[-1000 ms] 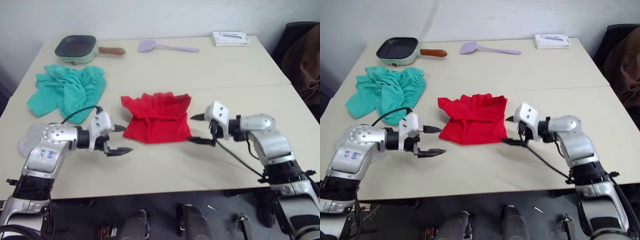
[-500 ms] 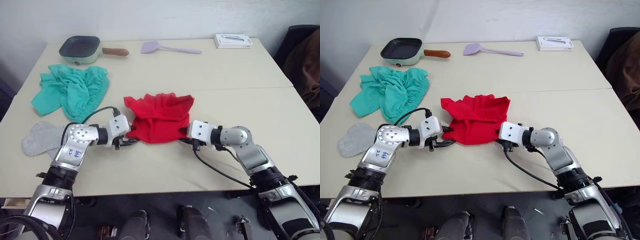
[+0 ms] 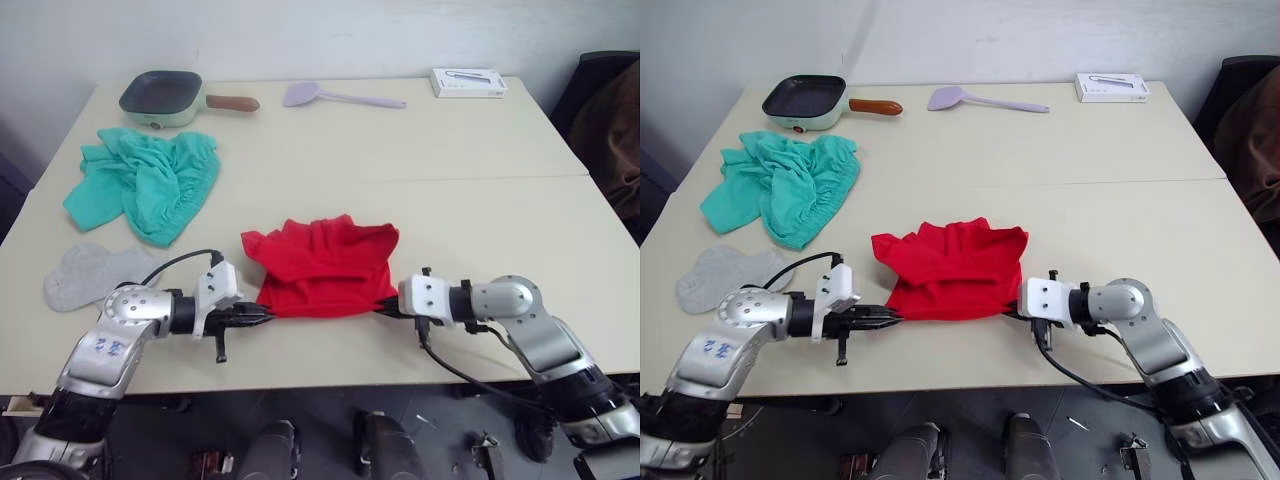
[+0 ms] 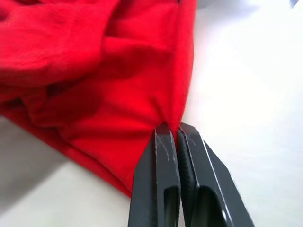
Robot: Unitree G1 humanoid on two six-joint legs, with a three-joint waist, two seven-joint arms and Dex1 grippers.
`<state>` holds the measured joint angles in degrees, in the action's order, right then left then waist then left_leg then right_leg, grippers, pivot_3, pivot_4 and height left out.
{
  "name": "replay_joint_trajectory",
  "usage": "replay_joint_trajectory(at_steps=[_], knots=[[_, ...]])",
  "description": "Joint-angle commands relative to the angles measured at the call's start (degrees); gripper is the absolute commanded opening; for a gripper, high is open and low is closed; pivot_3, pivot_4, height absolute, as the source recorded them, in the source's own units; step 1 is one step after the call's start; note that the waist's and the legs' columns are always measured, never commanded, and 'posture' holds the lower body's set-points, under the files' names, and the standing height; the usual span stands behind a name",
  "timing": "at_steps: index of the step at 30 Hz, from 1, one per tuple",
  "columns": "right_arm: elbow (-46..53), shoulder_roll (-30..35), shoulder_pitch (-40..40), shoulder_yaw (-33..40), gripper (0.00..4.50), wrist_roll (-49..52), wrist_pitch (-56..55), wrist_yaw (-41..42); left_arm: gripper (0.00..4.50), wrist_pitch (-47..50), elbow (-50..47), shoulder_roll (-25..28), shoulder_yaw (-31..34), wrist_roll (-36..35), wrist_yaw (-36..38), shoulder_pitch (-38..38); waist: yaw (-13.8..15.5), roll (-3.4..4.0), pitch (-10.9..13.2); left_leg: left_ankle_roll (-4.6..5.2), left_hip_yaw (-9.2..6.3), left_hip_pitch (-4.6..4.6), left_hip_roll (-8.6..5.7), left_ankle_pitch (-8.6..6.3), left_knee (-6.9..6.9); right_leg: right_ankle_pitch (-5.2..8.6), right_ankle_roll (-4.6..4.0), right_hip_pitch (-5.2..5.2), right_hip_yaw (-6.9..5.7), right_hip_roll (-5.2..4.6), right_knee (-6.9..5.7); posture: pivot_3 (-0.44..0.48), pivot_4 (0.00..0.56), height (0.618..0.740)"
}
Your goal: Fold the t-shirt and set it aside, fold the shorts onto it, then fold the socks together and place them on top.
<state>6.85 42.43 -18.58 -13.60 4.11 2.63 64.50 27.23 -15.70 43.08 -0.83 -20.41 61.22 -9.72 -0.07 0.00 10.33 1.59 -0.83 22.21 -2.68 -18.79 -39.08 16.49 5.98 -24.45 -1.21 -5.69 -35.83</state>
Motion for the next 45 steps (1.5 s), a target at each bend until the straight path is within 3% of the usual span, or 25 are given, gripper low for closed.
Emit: replay_joint_trajectory(at_steps=[1,5,8,12,15,16,17,19,20,24,29,33,38,45], knots=[[4.7,1.4,1.8,2.9,0.00,2.0,1.6,-0.5,0.03,4.3,-7.2,1.0,2.5,-3.3,-2.2,3.3,0.0,0.00,0.0,0.01,0.01,-0.06,0.00,0.00,0.00,0.00,0.00,0.04,0.02,-0.01,0.00,0.000,0.150,0.740],[6.0,0.9,3.8,3.4,0.00,1.8,2.6,-2.5,0.03,5.9,-8.9,0.5,1.2,-2.1,-5.5,4.7,0.1,0.00,0.0,-0.01,0.01,-0.09,0.00,0.00,0.00,0.01,-0.01,0.04,0.04,-0.01,-0.03,0.000,0.150,0.740],[7.6,1.5,5.2,3.1,0.72,3.1,4.8,-1.6,0.00,7.5,-9.0,0.0,1.6,-3.1,-7.1,4.7,0.1,0.00,0.0,-0.02,0.01,-0.08,0.00,0.00,0.00,0.01,-0.02,0.03,0.03,0.00,-0.03,0.000,0.150,0.740],[10.7,3.1,7.2,5.2,2.10,8.4,8.8,0.9,0.96,9.0,-10.2,2.8,3.3,-5.5,-4.8,5.4,0.1,0.00,0.0,-0.02,0.00,-0.07,0.01,-0.01,0.00,0.01,-0.02,0.02,0.02,0.00,-0.02,0.000,0.150,0.740],[12.3,3.6,8.7,8.4,3.18,14.8,13.3,2.6,1.94,13.1,-11.5,5.0,7.5,-12.1,-2.1,6.0,0.1,0.00,0.0,-0.03,-0.01,-0.08,0.03,-0.02,0.00,0.02,-0.05,0.04,0.03,0.00,-0.01,0.000,0.150,0.740],[12.8,3.6,8.9,9.1,3.19,16.2,14.2,2.9,2.20,14.6,-11.8,5.6,8.6,-14.2,-1.4,6.0,0.1,-0.01,0.0,-0.03,-0.01,-0.08,0.03,-0.02,0.00,0.03,-0.05,0.04,0.03,-0.01,0.00,0.000,0.150,0.740],[13.1,3.5,9.0,9.9,3.19,17.9,15.5,3.0,2.51,16.0,-11.9,6.2,9.9,-16.6,-0.6,5.8,0.1,0.00,0.0,-0.03,-0.02,-0.07,0.05,-0.02,0.00,0.03,-0.06,0.04,0.02,0.00,0.01,0.000,0.150,0.740],[13.4,3.0,8.9,10.8,3.19,19.7,17.6,2.3,2.51,18.0,-11.2,6.9,11.4,-19.2,-0.2,4.6,0.0,0.00,0.0,-0.03,-0.01,-0.08,0.05,-0.02,0.00,0.03,-0.06,0.04,0.04,-0.01,0.01,0.000,0.150,0.740],[12.9,1.8,8.3,11.1,2.98,21.0,19.7,0.9,2.55,17.7,-8.7,6.7,11.0,-18.6,-0.7,2.2,0.1,0.00,0.0,-0.03,-0.02,-0.09,0.06,-0.02,0.00,0.03,-0.06,0.04,0.04,-0.01,0.00,0.000,0.150,0.740],[9.7,-1.6,5.7,8.7,1.90,20.0,23.5,-2.8,1.67,16.0,-0.3,4.6,7.2,-15.9,-1.5,-5.4,0.3,-0.02,0.0,-0.07,-0.03,-0.10,0.04,0.00,0.00,0.02,-0.06,0.06,-0.01,-0.01,-0.01,0.000,0.150,0.740],[4.2,-3.3,3.9,3.7,0.08,13.7,21.6,-4.8,0.04,11.9,7.8,2.9,0.2,-10.7,0.5,-11.2,0.1,-0.03,0.0,-0.05,0.01,-0.06,-0.02,-0.02,0.01,0.02,-0.06,-0.02,0.00,0.02,-0.09,0.000,0.150,0.740],[0.3,-3.7,2.9,0.9,0.03,9.2,18.8,-6.1,0.01,8.6,13.0,1.9,-5.0,-6.5,3.2,-14.9,0.0,-0.08,-0.1,-0.04,0.04,-0.04,-0.02,-0.02,-0.02,0.02,-0.06,-0.02,-0.03,0.05,-0.09,0.000,0.150,0.740],[-0.9,-4.0,2.6,0.1,0.03,7.7,17.1,-6.5,0.01,5.4,16.5,0.9,-7.1,-4.0,4.9,-17.3,-0.1,-0.21,-0.1,-0.06,0.08,-0.11,0.00,-0.01,-0.03,0.02,-0.06,0.00,0.01,0.07,-0.10,0.000,0.150,0.740],[1.7,-4.0,2.3,0.4,0.03,8.3,19.4,-6.9,0.01,-3.9,32.6,-8.3,-5.1,3.0,-5.0,-26.3,0.3,-0.44,-0.3,-0.03,0.06,-0.12,-0.03,0.01,-0.11,0.00,-0.02,0.05,-0.02,0.06,-0.12,0.000,0.150,0.740]])
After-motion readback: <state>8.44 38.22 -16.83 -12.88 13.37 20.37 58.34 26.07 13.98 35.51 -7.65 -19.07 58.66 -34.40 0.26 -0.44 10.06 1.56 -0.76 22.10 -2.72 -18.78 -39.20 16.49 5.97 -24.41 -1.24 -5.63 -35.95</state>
